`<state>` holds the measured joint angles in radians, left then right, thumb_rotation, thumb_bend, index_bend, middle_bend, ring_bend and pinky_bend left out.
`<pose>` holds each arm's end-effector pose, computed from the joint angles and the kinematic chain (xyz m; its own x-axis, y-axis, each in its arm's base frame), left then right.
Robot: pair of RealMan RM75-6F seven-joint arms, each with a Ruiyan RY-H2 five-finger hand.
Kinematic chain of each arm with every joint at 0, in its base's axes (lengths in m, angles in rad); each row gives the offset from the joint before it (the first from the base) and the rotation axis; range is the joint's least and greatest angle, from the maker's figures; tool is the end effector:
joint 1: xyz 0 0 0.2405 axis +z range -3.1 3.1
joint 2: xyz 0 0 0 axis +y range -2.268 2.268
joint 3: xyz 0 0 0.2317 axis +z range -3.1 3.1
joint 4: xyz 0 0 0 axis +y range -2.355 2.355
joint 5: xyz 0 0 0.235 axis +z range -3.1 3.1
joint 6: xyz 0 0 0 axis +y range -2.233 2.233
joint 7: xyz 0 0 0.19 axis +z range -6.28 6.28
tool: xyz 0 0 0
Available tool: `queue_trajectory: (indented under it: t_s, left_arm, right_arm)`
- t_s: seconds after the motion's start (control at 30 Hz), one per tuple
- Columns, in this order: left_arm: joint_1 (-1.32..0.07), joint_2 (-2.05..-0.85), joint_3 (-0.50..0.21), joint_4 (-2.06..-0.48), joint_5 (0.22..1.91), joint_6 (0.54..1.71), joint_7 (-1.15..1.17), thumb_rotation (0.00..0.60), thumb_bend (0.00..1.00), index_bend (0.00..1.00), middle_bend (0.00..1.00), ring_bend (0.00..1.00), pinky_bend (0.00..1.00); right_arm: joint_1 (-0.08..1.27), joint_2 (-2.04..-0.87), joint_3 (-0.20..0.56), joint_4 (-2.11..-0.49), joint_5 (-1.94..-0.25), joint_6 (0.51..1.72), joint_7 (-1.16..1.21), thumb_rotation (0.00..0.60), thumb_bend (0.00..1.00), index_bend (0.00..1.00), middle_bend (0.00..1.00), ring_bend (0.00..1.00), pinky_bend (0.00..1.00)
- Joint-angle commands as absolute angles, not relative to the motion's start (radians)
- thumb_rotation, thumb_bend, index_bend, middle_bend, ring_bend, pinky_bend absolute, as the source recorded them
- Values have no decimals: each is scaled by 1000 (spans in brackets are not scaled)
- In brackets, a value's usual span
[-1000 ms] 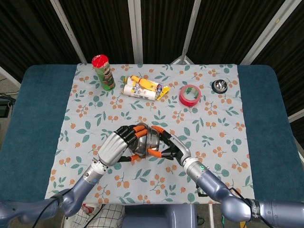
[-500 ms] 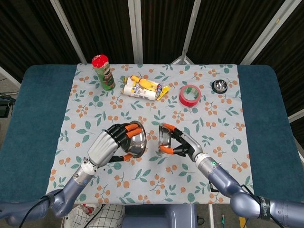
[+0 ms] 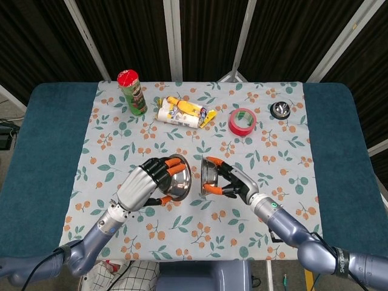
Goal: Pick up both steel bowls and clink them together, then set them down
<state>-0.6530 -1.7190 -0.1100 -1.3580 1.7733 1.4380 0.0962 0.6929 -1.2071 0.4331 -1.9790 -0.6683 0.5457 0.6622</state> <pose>-0.0390 0.2969 -0.0342 0.1491 -0.1064 0.9831 0.6599 -0.7297 -0.1791 -0.0540 -0.3327 -0.0194 -0.7628 -0.5489 0.3417 -0.6091 0.4325 -0.6648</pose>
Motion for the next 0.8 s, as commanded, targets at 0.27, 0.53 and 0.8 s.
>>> queue_trajectory:
  t_s: [0.27, 0.53, 0.8]
  left_arm:
    - [-678, -1763, -110, -1328, 1790, 1427, 121, 600, 500, 717, 842, 672, 875]
    - [-687, -1781, -105, -1322, 1807, 1436, 126, 600, 500, 718, 842, 672, 875]
    - [-672, -1744, -97, -1353, 1815, 1461, 132, 600, 500, 718, 842, 672, 875]
  right_arm:
    - [720, -1220, 433, -2073, -641, 591, 638, 600, 477, 1000, 990, 995, 1000]
    - [749, -1237, 415, -2118, -614, 632, 602, 600, 479, 1000, 990, 995, 1000]
    - [737, -1217, 411, -2075, -599, 642, 604, 600, 479, 1000, 990, 995, 1000]
